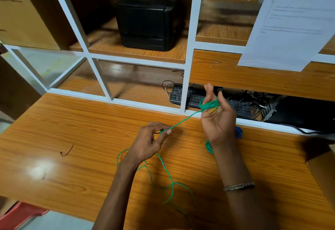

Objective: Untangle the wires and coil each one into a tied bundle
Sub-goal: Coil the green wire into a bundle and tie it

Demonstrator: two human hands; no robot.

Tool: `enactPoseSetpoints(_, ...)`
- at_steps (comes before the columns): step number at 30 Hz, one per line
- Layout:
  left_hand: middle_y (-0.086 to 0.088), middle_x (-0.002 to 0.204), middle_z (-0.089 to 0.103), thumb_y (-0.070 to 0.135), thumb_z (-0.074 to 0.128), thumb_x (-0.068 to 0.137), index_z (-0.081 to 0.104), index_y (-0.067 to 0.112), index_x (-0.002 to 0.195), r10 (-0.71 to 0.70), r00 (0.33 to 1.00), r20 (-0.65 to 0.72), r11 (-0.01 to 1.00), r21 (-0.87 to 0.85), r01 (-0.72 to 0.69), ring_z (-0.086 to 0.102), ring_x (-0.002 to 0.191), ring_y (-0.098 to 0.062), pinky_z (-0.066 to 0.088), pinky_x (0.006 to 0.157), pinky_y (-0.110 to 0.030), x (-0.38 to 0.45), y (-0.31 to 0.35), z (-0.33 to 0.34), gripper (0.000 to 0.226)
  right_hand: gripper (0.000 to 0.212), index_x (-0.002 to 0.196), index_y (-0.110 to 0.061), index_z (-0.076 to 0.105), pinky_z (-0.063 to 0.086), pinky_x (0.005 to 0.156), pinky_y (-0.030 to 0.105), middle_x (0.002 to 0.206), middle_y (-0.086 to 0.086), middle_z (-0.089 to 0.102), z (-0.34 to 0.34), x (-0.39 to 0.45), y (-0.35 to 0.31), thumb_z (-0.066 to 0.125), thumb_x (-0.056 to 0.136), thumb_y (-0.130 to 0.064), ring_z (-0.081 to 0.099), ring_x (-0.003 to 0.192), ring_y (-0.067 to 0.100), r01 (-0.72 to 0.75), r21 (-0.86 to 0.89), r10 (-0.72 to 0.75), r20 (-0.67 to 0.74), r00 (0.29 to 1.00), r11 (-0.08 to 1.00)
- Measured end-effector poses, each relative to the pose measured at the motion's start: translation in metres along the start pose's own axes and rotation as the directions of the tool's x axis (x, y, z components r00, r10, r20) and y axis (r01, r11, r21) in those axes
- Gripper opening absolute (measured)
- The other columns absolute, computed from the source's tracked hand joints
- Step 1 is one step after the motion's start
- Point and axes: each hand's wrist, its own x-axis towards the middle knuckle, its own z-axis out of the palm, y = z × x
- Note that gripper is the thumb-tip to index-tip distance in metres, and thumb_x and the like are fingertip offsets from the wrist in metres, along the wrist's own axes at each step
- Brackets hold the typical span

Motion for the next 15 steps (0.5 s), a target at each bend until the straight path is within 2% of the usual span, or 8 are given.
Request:
enactPoseSetpoints(2, 0.015, 0.094, 0.074, 0.022, 0.068, 0.101, 0.080, 0.020, 0.105, 0.075, 0.997, -0.035, 0.997, 0.021, -0.074, 0.064, 0.095, -0.011, 0.050, 0.088, -0.035, 0.001, 0.008, 0.004, 0.013, 0.032, 0.136, 0.002, 0.046, 0.052, 0.103, 0.026, 0.137, 0.020, 0.063, 0.000, 0.004, 0.006, 0.045, 0.107, -0.010, 0.064, 0.126, 0.022, 0.070, -0.296, -0.085, -0.037, 0.996, 0.953)
enactPoseSetpoints(4, 0.011, 0.095, 0.075, 0.019, 0.068, 0.101, 0.080, 0.018, 0.106, 0.141, 0.986, -0.091, 0.989, 0.044, -0.138, 0.064, 0.095, -0.013, 0.049, 0.087, -0.031, 0.005, 0.015, 0.004, 0.014, 0.016, 0.121, -0.007, 0.053, 0.043, 0.113, 0.032, 0.141, 0.017, 0.058, -0.002, 0.006, 0.018, 0.046, 0.107, -0.007, 0.057, 0.134, 0.024, 0.076, -0.673, -0.164, -0.068, 0.984, 0.736)
enactPoseSetpoints(6, 0.011, 0.101, 0.077, 0.015, 0.070, 0.099, 0.081, 0.018, 0.108, 0.165, 0.975, -0.149, 0.986, 0.056, -0.158, 0.064, 0.099, -0.009, 0.048, 0.089, -0.027, 0.007, 0.017, 0.003, 0.014, 0.022, 0.126, -0.017, 0.058, 0.037, 0.113, 0.033, 0.144, 0.009, 0.054, 0.001, 0.002, 0.024, 0.047, 0.109, -0.022, 0.050, 0.136, 0.020, -0.100, -0.954, -0.102, -0.134, 0.986, 0.284)
enactPoseSetpoints(8, 0.012, 0.106, 0.079, 0.015, 0.071, 0.098, 0.081, 0.018, 0.112, 0.143, 0.969, -0.199, 0.989, 0.054, -0.135, 0.067, 0.101, -0.003, 0.051, 0.091, -0.029, 0.005, 0.016, 0.000, 0.017, 0.044, 0.143, -0.013, 0.048, 0.035, 0.110, 0.036, 0.150, 0.010, 0.047, 0.005, -0.004, 0.022, 0.041, 0.109, -0.040, 0.046, 0.134, 0.021, -0.298, -0.930, 0.038, -0.312, 0.949, -0.215)
enactPoseSetpoints(9, 0.011, 0.108, 0.079, 0.016, 0.071, 0.099, 0.081, 0.019, 0.115, 0.110, 0.968, -0.224, 0.994, 0.038, -0.104, 0.069, 0.102, -0.002, 0.053, 0.092, -0.030, 0.004, 0.014, -0.002, 0.019, 0.049, 0.142, -0.009, 0.048, 0.035, 0.109, 0.037, 0.148, 0.012, 0.050, 0.006, -0.009, 0.021, 0.036, 0.109, -0.044, 0.048, 0.133, 0.023, -0.305, -0.862, 0.100, -0.374, 0.922, -0.406)
enactPoseSetpoints(10, 0.011, 0.108, 0.080, 0.019, 0.070, 0.099, 0.080, 0.022, 0.118, 0.062, 0.965, -0.255, 0.998, 0.013, -0.061, 0.071, 0.102, -0.002, 0.054, 0.091, -0.030, 0.001, 0.010, -0.004, 0.022, 0.053, 0.132, -0.005, 0.057, 0.038, 0.105, 0.036, 0.139, 0.014, 0.060, 0.006, -0.012, 0.022, 0.031, 0.110, -0.046, 0.055, 0.125, 0.022, -0.263, -0.809, 0.161, -0.398, 0.903, -0.525)
enactPoseSetpoints(12, 0.008, 0.106, 0.081, 0.028, 0.067, 0.098, 0.078, 0.025, 0.121, -0.065, 0.946, -0.318, 0.998, -0.043, 0.054, 0.074, 0.100, -0.003, 0.058, 0.090, -0.031, -0.002, -0.001, -0.008, 0.026, 0.075, 0.101, 0.001, 0.070, 0.049, 0.085, 0.028, 0.099, 0.015, 0.078, 0.008, -0.016, 0.030, 0.021, 0.108, -0.055, 0.071, 0.089, 0.018, -0.239, -0.766, 0.276, -0.475, 0.835, -0.597)
enactPoseSetpoints(15, 0.002, 0.105, 0.081, 0.035, 0.068, 0.098, 0.078, 0.027, 0.123, -0.186, 0.901, -0.392, 0.982, -0.089, 0.164, 0.077, 0.095, -0.004, 0.062, 0.087, -0.033, -0.006, -0.013, -0.015, 0.028, 0.084, 0.099, 0.007, 0.066, 0.052, 0.054, 0.023, 0.076, 0.020, 0.076, 0.003, -0.021, 0.040, 0.028, 0.103, -0.068, 0.071, 0.057, 0.021, -0.273, -0.794, 0.492, -0.565, 0.662, -0.544)
